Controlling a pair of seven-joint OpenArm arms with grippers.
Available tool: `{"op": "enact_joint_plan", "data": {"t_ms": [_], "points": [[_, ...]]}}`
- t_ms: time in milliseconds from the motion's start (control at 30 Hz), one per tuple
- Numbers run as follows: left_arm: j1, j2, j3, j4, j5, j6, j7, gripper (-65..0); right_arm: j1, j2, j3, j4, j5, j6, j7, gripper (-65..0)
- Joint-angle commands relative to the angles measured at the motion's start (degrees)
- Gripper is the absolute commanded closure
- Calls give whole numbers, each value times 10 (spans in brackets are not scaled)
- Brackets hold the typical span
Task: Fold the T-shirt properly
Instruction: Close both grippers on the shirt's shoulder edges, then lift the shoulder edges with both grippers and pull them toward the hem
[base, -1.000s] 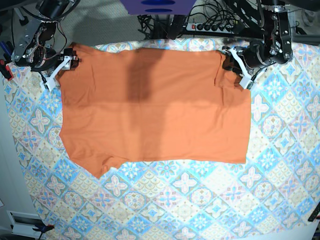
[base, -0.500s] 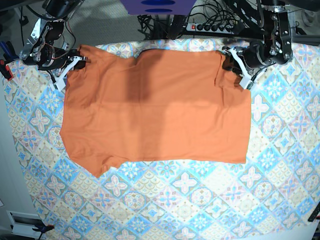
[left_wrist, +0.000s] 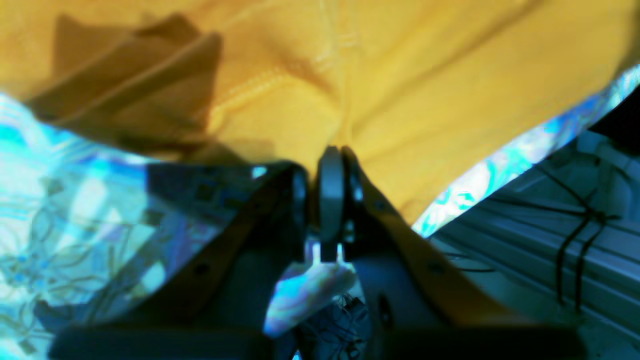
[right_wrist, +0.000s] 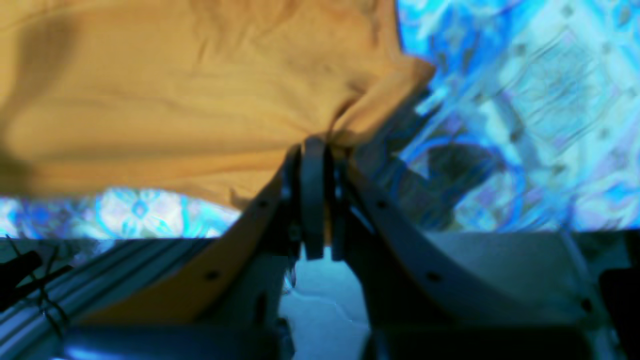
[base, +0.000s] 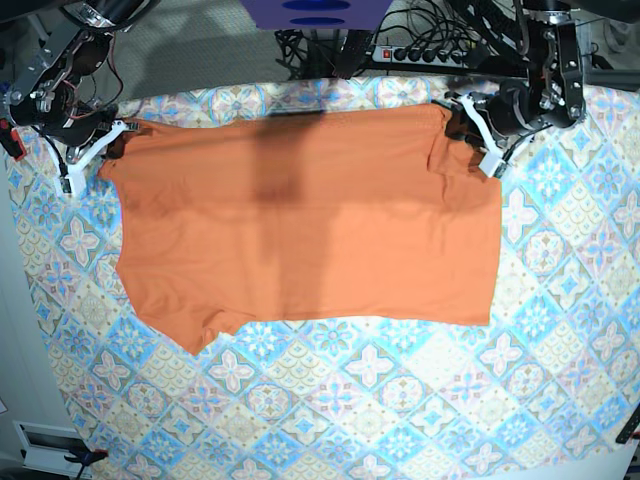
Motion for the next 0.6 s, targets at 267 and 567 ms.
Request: {"op": "enact_joint_plan", "data": {"t_ms": [267, 567], "points": [[-28, -7, -7, 7, -7, -2, 9, -26, 1, 11, 3, 14, 4, 1, 8, -7], [-75, -6, -7, 7, -7, -2, 35, -25, 5, 11, -51, 15, -98, 1, 32, -7]]}}
